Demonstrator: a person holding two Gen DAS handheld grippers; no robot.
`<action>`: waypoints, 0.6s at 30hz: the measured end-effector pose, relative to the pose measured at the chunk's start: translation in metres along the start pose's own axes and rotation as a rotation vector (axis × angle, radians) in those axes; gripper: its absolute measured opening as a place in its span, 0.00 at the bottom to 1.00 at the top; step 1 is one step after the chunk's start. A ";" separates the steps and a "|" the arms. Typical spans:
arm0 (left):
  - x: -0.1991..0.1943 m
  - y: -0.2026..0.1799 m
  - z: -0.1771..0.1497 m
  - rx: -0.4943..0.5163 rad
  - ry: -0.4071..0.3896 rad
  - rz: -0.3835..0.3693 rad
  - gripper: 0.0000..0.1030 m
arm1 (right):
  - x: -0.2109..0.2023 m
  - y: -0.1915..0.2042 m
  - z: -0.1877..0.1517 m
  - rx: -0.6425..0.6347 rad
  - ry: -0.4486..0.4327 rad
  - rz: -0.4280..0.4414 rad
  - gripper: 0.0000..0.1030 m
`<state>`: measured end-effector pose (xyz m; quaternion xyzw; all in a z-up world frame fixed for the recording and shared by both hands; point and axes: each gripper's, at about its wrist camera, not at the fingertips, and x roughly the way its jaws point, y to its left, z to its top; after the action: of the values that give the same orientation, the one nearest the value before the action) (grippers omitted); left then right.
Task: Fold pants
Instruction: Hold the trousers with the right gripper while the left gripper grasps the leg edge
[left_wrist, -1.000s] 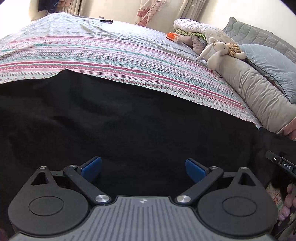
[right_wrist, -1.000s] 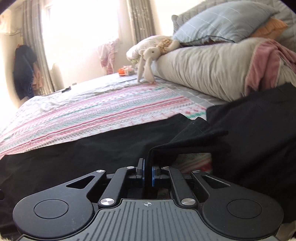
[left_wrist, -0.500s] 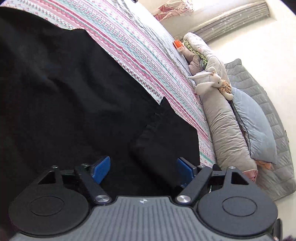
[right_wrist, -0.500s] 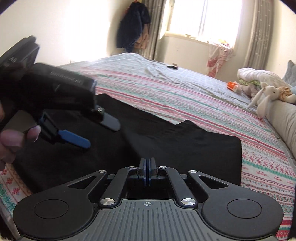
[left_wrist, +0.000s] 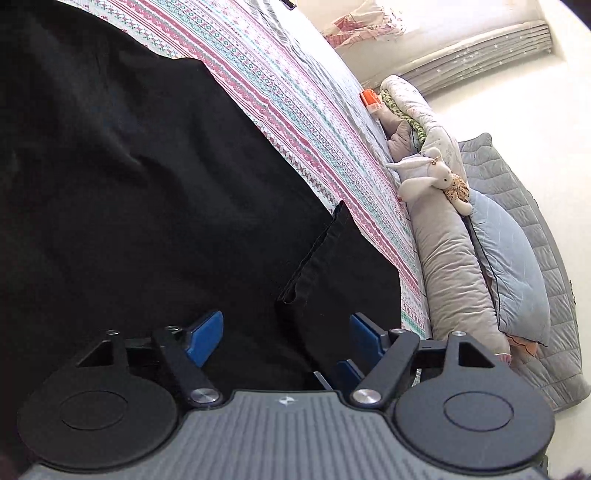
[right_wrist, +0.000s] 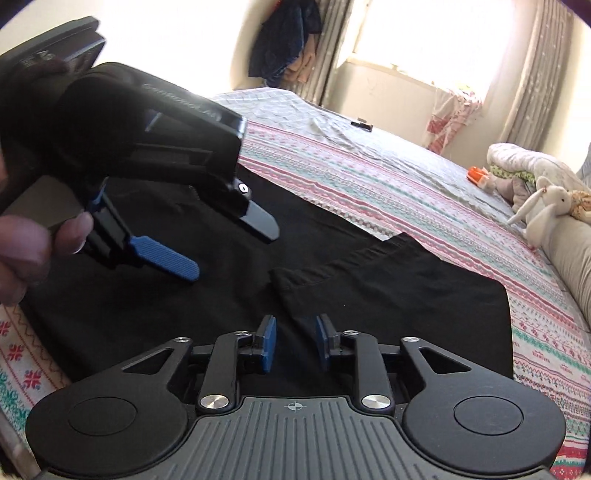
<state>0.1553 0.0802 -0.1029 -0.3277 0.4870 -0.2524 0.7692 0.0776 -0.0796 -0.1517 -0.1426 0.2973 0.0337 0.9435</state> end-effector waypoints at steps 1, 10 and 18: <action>-0.001 -0.001 0.001 0.002 -0.005 0.005 0.95 | 0.007 -0.004 0.004 0.023 0.009 0.000 0.41; 0.002 0.006 0.007 -0.023 -0.018 0.026 0.95 | 0.048 -0.005 0.021 0.044 0.027 -0.003 0.43; 0.003 0.005 0.010 -0.024 0.001 0.021 0.95 | 0.049 -0.026 0.015 0.143 0.015 0.009 0.02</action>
<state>0.1657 0.0844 -0.1053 -0.3317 0.4939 -0.2385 0.7676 0.1300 -0.1016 -0.1613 -0.0738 0.3068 0.0156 0.9488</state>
